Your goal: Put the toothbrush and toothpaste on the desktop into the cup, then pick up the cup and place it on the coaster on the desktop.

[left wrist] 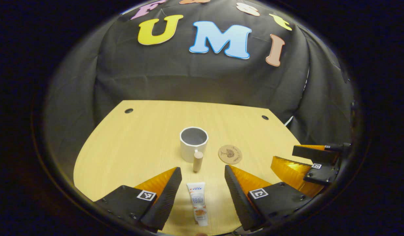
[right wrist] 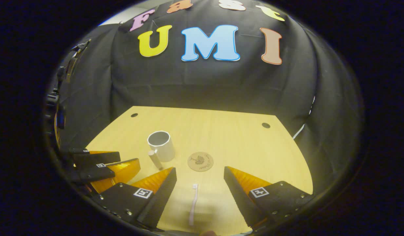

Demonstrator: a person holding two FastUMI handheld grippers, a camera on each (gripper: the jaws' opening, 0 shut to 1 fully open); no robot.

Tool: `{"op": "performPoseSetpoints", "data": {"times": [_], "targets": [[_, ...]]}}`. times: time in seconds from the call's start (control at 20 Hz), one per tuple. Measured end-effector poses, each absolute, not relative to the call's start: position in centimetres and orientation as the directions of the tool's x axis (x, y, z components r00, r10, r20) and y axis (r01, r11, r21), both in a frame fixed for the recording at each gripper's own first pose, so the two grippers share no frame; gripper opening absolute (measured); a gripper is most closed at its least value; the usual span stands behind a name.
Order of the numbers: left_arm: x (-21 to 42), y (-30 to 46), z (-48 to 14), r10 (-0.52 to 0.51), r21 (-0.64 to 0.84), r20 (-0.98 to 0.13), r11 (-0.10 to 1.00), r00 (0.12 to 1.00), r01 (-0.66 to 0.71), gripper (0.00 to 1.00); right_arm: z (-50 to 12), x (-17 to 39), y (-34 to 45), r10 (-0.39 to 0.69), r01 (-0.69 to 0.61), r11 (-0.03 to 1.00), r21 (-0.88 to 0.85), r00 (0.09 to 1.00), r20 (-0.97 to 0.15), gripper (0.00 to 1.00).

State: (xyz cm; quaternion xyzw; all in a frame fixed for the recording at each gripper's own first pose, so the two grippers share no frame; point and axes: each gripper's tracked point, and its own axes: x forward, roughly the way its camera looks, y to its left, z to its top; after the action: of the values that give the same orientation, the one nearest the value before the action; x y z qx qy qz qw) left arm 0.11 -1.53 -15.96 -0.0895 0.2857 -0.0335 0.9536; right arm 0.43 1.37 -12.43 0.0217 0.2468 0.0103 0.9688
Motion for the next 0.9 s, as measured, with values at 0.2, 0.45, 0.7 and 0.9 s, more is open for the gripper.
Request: {"op": "performPoseSetpoints", "data": {"times": [0.2, 0.45, 0.7, 0.9], "targets": [[-0.6, -0.9, -19.0, -0.099, -0.168, -0.636, 0.986, 0.765, -0.011, 0.87, -14.5, 0.0, 1.9, 0.055, -0.002, 0.995, 0.096, 0.829, -0.556, 0.92], [-1.7, -0.9, -21.7, -0.106, -0.165, -0.738, 0.986, 0.666, -0.026, 0.9, -17.4, -0.5, 2.2, 0.078, 0.013, 0.991, 0.135, 0.76, -0.646, 0.92], [-2.5, -1.1, -25.0, -0.13, -0.185, -0.826, 0.982, 0.548, -0.046, 0.89, -20.8, -1.0, 3.0, 0.096, 0.02, 0.989, 0.146, 0.658, -0.746, 0.94], [-2.8, -1.2, -28.2, -0.155, -0.205, -0.882, 0.976, 0.445, -0.068, 0.9, -23.8, -1.5, 3.7, 0.113, 0.02, 0.988, 0.151, 0.567, -0.816, 0.94]]}}
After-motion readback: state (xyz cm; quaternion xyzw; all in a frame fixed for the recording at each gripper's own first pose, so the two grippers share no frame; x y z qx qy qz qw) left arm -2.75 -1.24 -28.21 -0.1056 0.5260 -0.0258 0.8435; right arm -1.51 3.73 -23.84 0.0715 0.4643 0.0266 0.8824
